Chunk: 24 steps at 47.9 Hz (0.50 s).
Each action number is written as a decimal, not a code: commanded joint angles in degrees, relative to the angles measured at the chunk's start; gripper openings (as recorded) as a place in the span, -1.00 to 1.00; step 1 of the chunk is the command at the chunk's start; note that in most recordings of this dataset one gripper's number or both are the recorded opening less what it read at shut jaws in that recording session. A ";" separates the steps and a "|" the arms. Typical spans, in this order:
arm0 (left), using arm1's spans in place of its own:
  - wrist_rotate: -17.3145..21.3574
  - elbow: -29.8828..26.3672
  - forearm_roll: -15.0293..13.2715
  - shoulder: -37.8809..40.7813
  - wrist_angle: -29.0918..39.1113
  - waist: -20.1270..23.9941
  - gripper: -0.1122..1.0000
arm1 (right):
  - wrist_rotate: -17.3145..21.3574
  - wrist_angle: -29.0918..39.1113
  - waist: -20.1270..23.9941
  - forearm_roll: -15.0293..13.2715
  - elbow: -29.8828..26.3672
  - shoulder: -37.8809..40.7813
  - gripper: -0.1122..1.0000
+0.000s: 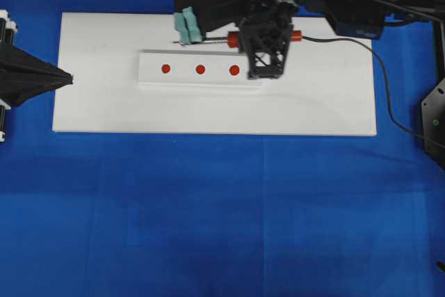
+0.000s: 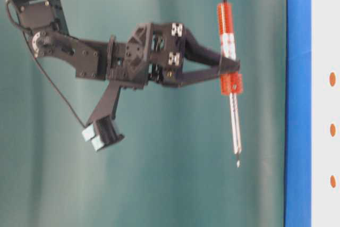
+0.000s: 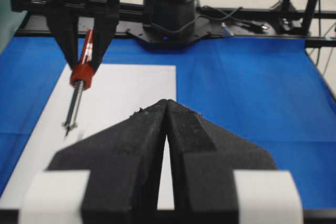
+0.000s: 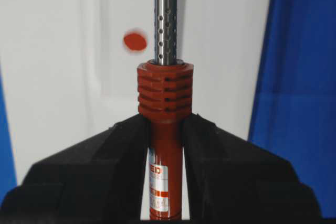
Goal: Touch the tip of the soldering iron to the mark.
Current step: 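Raise the iron tip off the strip with the right gripper, then lower the iron tip with the right gripper onto the middle red dot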
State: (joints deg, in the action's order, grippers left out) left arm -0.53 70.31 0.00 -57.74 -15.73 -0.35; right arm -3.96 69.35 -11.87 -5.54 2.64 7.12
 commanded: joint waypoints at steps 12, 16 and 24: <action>0.00 -0.62 0.18 0.09 -0.26 -0.09 -0.80 | 2.81 -0.53 0.09 0.09 8.70 -8.26 -0.68; 0.09 -0.70 0.09 0.09 -0.26 -0.09 -0.80 | 3.52 -0.88 0.09 0.09 10.20 -9.23 -0.68; 0.00 -0.62 0.18 0.09 -0.26 -0.09 -0.80 | 3.52 -1.05 0.09 -0.09 10.37 -9.40 -0.68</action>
State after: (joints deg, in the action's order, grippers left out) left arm -0.53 70.31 0.00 -57.83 -15.73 -0.35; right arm -0.53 68.64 -11.87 -5.45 13.62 -0.53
